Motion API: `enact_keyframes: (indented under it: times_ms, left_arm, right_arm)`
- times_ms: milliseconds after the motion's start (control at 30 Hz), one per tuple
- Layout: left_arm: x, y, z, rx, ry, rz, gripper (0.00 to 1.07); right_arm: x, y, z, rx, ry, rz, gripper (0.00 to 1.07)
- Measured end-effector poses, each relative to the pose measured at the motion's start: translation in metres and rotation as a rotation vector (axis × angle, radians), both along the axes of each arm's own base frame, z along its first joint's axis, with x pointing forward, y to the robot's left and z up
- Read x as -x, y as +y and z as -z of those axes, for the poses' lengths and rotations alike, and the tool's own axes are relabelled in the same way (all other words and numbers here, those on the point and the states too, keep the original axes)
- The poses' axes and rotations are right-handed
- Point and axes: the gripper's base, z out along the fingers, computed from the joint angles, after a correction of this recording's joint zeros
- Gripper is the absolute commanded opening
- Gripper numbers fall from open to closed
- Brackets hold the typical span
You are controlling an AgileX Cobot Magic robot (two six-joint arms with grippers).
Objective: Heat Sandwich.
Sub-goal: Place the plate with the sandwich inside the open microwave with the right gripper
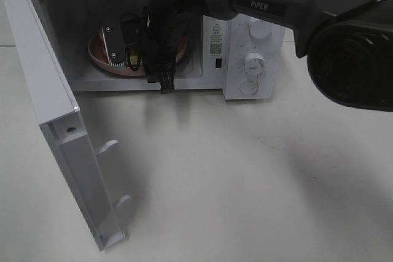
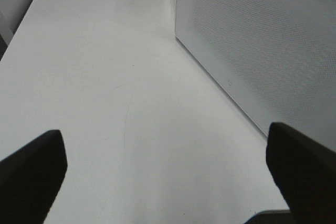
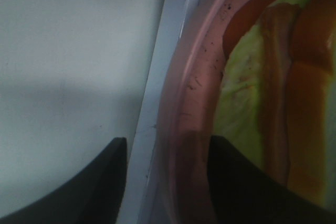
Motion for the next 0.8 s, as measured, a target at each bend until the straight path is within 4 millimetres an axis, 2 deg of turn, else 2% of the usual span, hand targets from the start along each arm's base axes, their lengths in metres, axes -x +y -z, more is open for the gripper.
enact_keyframes:
  times_ms: [267, 800]
  left_arm:
    - [0.0, 0.0, 0.0, 0.0, 0.0, 0.0, 0.98]
    - [0.0, 0.0, 0.0, 0.0, 0.0, 0.0, 0.98]
  right_arm:
    - [0.009, -0.01, -0.011, -0.026, 0.01, 0.014, 0.59]
    - [0.035, -0.027, -0.028, -0.045, 0.037, 0.034, 0.6]
